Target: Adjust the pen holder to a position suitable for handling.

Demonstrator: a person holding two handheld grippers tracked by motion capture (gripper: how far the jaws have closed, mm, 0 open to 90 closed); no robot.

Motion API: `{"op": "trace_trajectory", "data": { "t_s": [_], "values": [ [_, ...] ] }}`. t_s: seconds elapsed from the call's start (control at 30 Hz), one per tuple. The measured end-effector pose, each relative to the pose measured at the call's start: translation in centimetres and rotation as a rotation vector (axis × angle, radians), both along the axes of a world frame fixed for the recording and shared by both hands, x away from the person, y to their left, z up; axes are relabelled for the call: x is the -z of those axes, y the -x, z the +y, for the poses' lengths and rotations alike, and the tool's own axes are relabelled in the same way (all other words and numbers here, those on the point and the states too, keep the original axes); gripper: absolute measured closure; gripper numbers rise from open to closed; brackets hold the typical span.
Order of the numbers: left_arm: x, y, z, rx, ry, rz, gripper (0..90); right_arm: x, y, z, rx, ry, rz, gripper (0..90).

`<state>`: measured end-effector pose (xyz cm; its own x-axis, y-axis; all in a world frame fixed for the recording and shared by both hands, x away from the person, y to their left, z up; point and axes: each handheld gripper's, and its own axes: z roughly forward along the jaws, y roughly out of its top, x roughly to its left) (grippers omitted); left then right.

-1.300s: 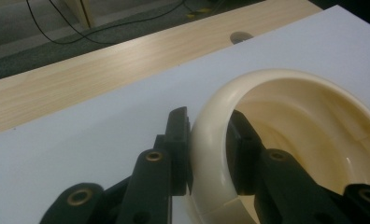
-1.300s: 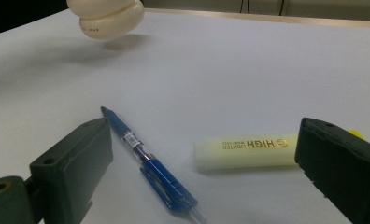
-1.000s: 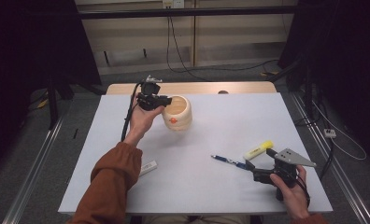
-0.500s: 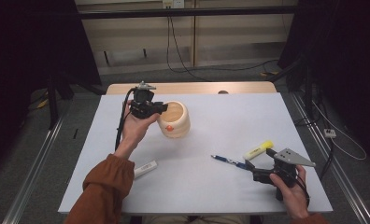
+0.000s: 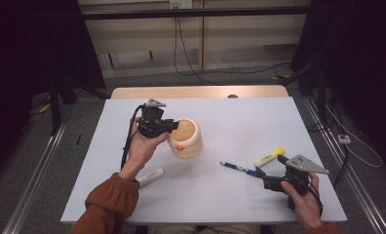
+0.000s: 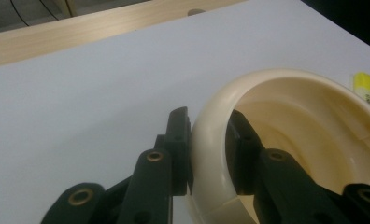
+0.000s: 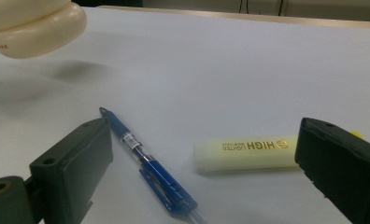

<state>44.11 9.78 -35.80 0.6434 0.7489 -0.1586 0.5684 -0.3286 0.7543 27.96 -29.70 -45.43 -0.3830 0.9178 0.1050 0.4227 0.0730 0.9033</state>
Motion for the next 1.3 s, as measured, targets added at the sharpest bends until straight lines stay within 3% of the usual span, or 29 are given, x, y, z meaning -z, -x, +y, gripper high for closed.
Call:
{"op": "trace_trajectory", "data": {
  "t_s": [0.03,0.13,0.8,1.03,1.17,1.3],
  "values": [
    [0.2,0.2,-0.2,-0.013,0.022,0.005,74.2,0.0,0.0,0.0,0.0,0.0,0.0,4.0],
    [0.8,0.7,-0.9,-0.008,0.014,0.051,74.0,0.0,0.0,0.0,-0.002,0.002,-0.001,4.0],
    [3.4,1.2,-3.6,-0.024,-0.035,0.096,74.3,0.0,0.0,0.0,-0.013,0.007,0.0,4.0],
    [3.7,1.2,-3.9,-0.049,-0.031,0.09,73.8,0.0,0.0,0.1,-0.013,0.007,0.003,4.0],
    [3.8,1.3,-4.0,-0.037,-0.004,0.097,72.6,0.0,0.0,0.1,-0.014,0.006,0.002,4.0],
    [3.8,1.4,-4.1,-0.044,-0.005,0.102,72.3,0.0,0.0,0.1,-0.016,0.007,0.0,4.0]
  ]
}}
